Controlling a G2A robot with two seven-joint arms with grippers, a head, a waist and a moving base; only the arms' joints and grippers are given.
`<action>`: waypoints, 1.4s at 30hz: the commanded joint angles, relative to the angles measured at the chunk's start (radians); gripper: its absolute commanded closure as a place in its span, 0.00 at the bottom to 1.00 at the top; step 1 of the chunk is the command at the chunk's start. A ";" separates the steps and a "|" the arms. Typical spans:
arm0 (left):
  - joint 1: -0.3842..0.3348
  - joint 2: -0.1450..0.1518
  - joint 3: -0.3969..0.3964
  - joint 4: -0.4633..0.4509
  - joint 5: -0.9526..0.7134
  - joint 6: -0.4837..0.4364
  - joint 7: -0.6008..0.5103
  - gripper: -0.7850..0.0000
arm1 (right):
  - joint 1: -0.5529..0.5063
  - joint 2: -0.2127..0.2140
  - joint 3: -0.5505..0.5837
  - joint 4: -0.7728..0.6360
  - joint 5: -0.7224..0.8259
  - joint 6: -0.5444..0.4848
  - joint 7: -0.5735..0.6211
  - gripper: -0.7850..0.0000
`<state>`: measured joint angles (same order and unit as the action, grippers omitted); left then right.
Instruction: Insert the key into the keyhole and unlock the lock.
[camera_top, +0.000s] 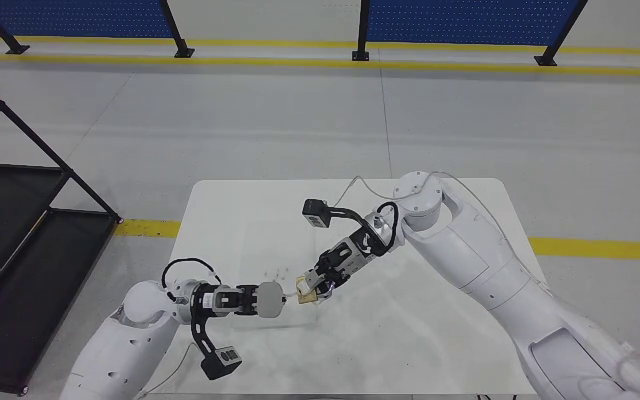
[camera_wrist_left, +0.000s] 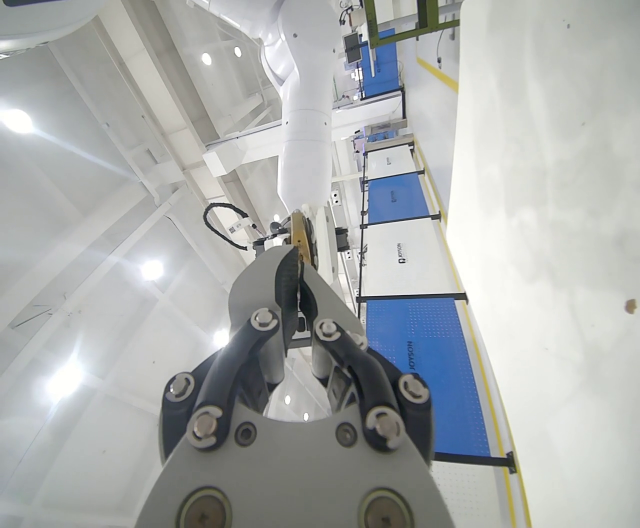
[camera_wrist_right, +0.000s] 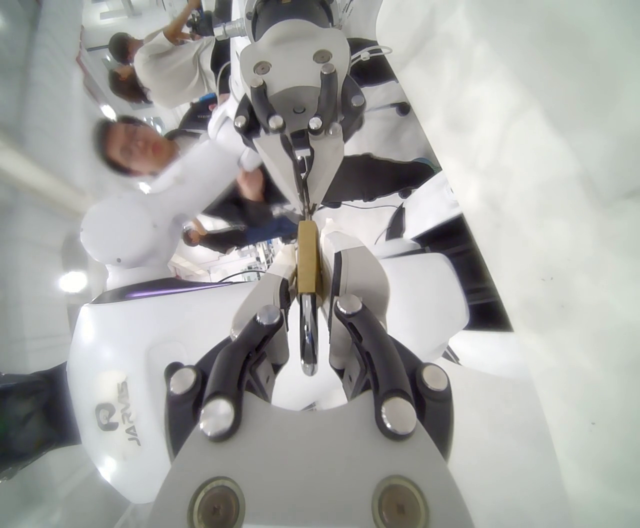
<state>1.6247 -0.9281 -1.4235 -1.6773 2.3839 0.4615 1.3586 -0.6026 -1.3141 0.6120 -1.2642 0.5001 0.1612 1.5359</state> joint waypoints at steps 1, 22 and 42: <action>-0.003 0.000 0.004 0.001 0.000 0.000 0.000 1.00 | 0.000 0.000 0.000 0.000 0.000 0.000 0.000 1.00; -0.043 0.004 0.044 0.033 -0.010 0.004 -0.004 1.00 | 0.000 0.000 0.000 0.000 0.000 0.000 0.000 1.00; -0.071 0.002 0.086 0.060 -0.028 0.007 -0.006 1.00 | 0.000 0.000 0.000 0.000 0.000 0.000 0.000 1.00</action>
<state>1.5543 -0.9257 -1.3393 -1.6173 2.3551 0.4678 1.3523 -0.6026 -1.3141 0.6120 -1.2642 0.5001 0.1612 1.5359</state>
